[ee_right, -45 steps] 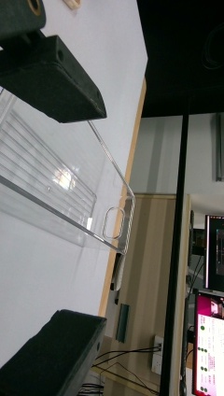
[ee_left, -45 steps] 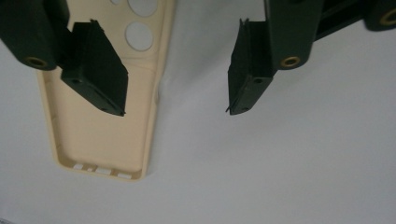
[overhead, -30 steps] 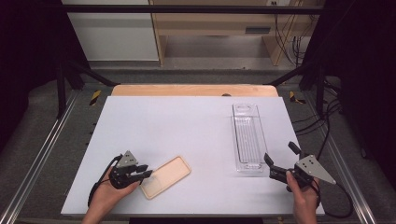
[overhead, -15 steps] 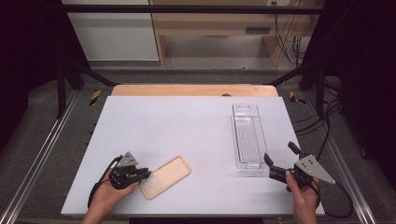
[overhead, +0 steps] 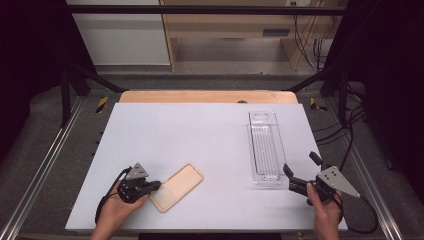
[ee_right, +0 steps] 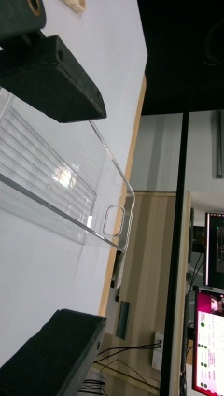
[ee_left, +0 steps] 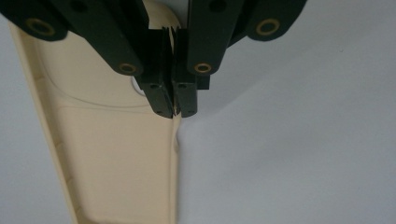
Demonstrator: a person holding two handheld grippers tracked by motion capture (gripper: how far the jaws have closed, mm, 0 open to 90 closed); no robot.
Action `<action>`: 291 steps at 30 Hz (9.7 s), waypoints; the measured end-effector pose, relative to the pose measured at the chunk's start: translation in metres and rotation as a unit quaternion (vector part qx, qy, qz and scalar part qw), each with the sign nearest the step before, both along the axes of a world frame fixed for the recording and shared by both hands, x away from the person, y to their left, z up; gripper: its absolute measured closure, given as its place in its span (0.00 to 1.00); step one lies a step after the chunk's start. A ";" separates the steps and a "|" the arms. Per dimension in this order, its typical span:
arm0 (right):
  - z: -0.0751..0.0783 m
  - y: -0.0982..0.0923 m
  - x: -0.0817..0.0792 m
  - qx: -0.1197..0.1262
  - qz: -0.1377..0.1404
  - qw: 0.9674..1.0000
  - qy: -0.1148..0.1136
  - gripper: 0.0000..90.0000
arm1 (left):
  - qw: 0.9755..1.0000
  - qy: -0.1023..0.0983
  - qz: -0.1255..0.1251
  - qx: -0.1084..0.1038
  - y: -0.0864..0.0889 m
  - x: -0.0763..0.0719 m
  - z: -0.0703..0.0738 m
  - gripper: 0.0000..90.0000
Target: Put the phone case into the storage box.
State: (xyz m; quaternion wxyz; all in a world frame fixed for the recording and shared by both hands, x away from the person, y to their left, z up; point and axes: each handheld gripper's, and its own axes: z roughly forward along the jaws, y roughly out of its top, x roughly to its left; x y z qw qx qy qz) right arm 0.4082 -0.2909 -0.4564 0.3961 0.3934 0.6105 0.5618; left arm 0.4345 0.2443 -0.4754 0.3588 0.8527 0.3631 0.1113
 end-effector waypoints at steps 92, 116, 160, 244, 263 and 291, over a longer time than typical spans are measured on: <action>0.066 0.234 0.010 -0.365 0.323 0.870 0.072 0.07 | 0.981 -0.033 -0.145 0.128 -0.083 0.027 0.100 0.97; 0.067 0.265 0.002 -0.428 0.406 0.805 0.066 0.56 | 0.980 -0.035 -0.146 0.133 -0.075 0.028 0.113 0.97; 0.051 0.277 -0.010 -0.489 0.452 0.745 0.042 0.96 | 0.978 -0.021 -0.171 0.122 -0.075 0.026 0.115 0.97; 0.114 0.183 0.097 -0.101 0.203 0.972 0.063 0.97 | 0.962 -0.215 0.114 -0.126 0.007 -0.008 0.038 0.05; 0.127 0.127 0.127 0.005 0.096 0.993 0.069 0.98 | 0.953 -0.243 0.117 -0.140 0.008 -0.010 0.032 0.04; 0.095 0.097 0.177 0.046 0.004 0.993 0.112 0.98 | 0.951 -0.246 0.121 -0.146 0.012 -0.010 0.029 0.03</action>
